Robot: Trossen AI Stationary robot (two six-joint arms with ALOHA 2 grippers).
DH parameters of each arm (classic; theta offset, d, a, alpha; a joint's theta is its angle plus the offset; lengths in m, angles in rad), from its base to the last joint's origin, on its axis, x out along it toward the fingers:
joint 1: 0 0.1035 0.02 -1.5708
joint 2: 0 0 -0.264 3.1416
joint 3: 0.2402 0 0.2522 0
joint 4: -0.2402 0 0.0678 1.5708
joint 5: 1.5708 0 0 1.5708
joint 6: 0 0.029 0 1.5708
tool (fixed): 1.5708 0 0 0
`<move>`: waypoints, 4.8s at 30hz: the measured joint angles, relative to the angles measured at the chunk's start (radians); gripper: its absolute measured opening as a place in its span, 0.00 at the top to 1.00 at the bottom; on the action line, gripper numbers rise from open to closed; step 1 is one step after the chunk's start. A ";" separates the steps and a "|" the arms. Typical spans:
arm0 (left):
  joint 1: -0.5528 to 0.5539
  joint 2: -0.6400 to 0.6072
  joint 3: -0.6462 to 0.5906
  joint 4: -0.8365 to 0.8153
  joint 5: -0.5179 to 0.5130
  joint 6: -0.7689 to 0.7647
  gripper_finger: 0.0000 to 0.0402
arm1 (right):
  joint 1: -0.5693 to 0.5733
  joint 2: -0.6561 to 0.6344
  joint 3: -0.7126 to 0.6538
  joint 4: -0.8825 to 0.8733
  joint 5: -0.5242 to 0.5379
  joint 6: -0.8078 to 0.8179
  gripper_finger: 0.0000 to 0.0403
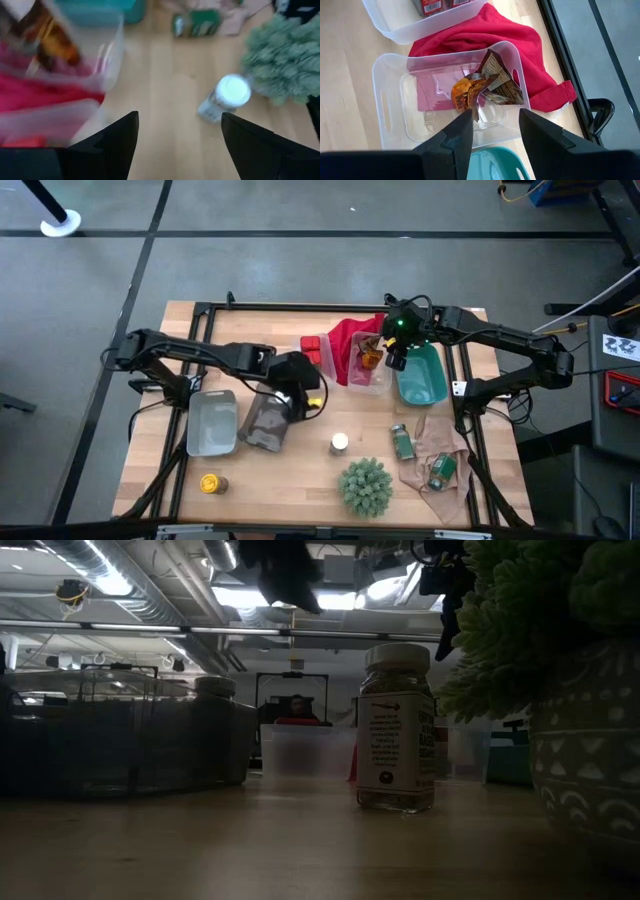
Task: Sort spices by type
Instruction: Put the white seasoning bottle into the black bin
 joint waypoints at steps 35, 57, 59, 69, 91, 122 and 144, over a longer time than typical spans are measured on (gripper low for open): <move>-0.106 0.387 -0.002 0.287 0.173 0.239 0.34 | 0.000 0.000 0.000 -0.001 -0.002 0.000 0.60; -0.091 0.461 -0.002 0.495 0.274 0.219 0.38 | 0.000 0.000 0.000 0.000 -0.007 0.000 0.60; -0.090 0.459 -0.002 0.495 0.275 0.218 0.43 | 0.000 0.000 0.000 0.000 -0.007 0.000 0.60; -0.088 0.438 -0.002 0.478 0.277 0.193 0.54 | 0.000 0.000 0.000 -0.001 -0.007 0.000 0.60; -0.083 -0.041 -0.001 -0.072 0.116 -0.019 0.54 | 0.001 0.000 0.000 -0.125 -0.192 0.167 0.60; -0.202 -0.033 -0.303 -0.070 -0.102 -0.185 0.54 | 0.002 0.000 0.000 -0.278 -0.338 0.391 0.60; -0.201 -0.033 -0.390 0.050 -0.163 -0.290 0.44 | 0.002 0.000 0.000 -0.271 -0.338 0.390 0.60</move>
